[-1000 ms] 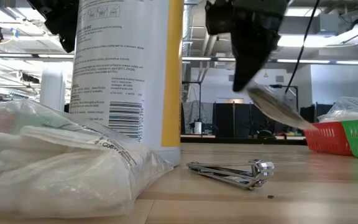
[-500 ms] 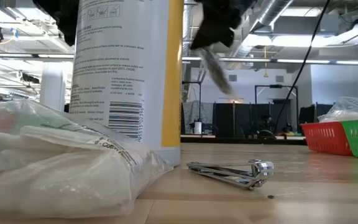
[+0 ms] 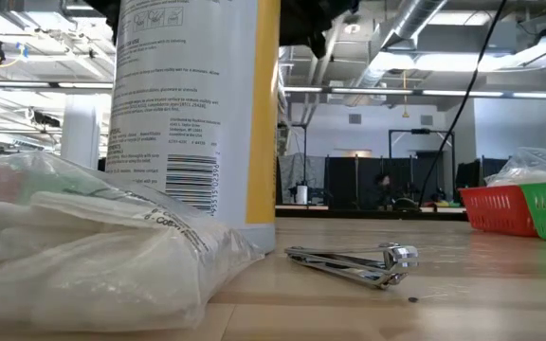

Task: Pick & Place Travel size toiletries
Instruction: Put the black hairbrush into the left red bin

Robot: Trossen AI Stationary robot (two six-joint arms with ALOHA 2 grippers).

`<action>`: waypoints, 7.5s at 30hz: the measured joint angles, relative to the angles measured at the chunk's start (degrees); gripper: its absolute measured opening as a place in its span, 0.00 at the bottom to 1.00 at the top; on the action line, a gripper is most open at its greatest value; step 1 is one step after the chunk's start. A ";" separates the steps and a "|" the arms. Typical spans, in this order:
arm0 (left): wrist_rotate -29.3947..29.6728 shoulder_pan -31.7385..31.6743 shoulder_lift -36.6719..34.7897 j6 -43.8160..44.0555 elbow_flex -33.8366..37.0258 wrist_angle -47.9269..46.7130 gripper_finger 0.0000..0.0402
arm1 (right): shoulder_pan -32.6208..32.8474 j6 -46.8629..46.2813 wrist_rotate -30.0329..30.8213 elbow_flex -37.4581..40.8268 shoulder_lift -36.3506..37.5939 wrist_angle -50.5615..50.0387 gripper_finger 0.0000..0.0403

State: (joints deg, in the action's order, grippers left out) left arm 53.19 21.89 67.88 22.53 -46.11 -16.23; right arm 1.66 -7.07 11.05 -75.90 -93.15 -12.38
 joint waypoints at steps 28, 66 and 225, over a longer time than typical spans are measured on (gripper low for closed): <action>5.53 -0.20 0.00 -25.12 0.02 23.99 0.26 | -2.57 2.57 -0.02 0.00 2.13 30.35 0.00; -2.23 -10.47 0.00 -35.83 0.02 38.09 0.38 | -2.99 1.02 -0.02 0.00 1.95 35.11 0.00; -52.07 23.26 -20.08 66.50 15.91 -31.47 0.40 | -5.44 9.04 -0.28 0.02 2.10 12.33 0.29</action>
State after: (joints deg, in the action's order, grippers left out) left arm 1.12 45.15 47.79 89.03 -30.20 -47.70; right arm -3.77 1.98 10.76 -75.88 -91.05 -0.05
